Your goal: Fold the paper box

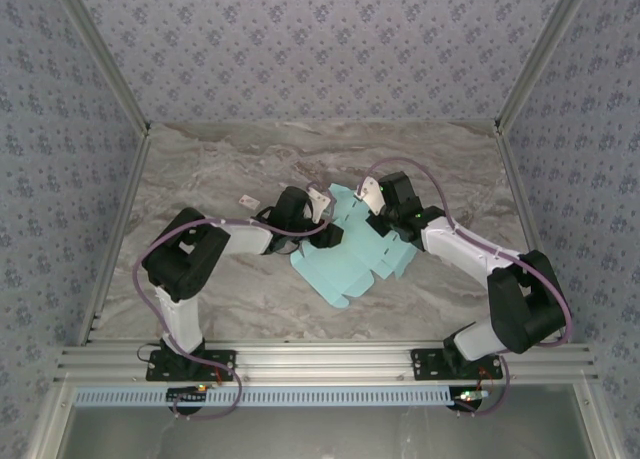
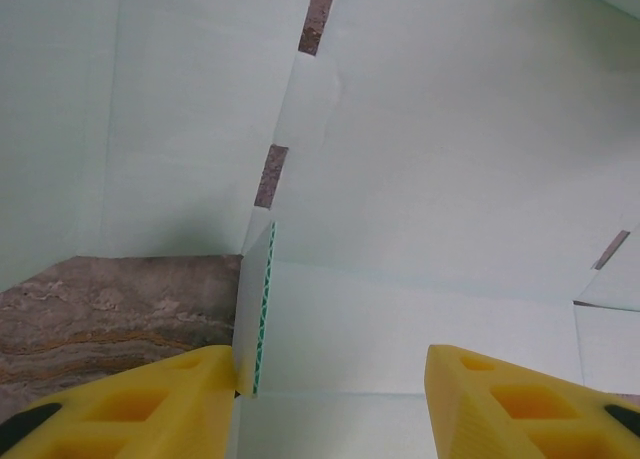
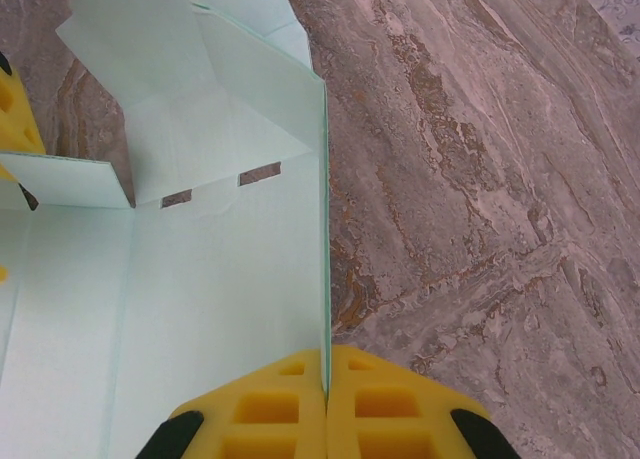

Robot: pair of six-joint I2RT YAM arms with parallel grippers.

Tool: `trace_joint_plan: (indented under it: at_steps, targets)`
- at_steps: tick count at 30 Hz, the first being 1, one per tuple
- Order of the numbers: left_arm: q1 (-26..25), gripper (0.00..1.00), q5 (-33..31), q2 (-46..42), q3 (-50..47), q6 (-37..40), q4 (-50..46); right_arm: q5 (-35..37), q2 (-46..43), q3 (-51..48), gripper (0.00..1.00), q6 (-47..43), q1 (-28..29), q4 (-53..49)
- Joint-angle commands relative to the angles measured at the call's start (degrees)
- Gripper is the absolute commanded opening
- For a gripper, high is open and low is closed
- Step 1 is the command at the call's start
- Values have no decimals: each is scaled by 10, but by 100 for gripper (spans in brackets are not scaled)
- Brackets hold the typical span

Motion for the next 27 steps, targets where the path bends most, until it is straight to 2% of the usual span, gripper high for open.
trace_joint_plan:
  at_steps: [1, 7, 19, 27]
  targets:
    - [-5, 52, 41, -10, 7, 14, 36, -10, 2, 18, 0, 14, 2, 2]
    - [-18, 52, 70, 0, 11, 31, 28, -13, 1, 18, 0, 15, 2, 1]
    - [-28, 52, 77, 37, 30, 58, -14, -24, 1, 13, 0, 29, 1, 8]
    - [-26, 52, 95, 10, 26, 57, -22, -26, -12, 4, 0, 30, -5, 11]
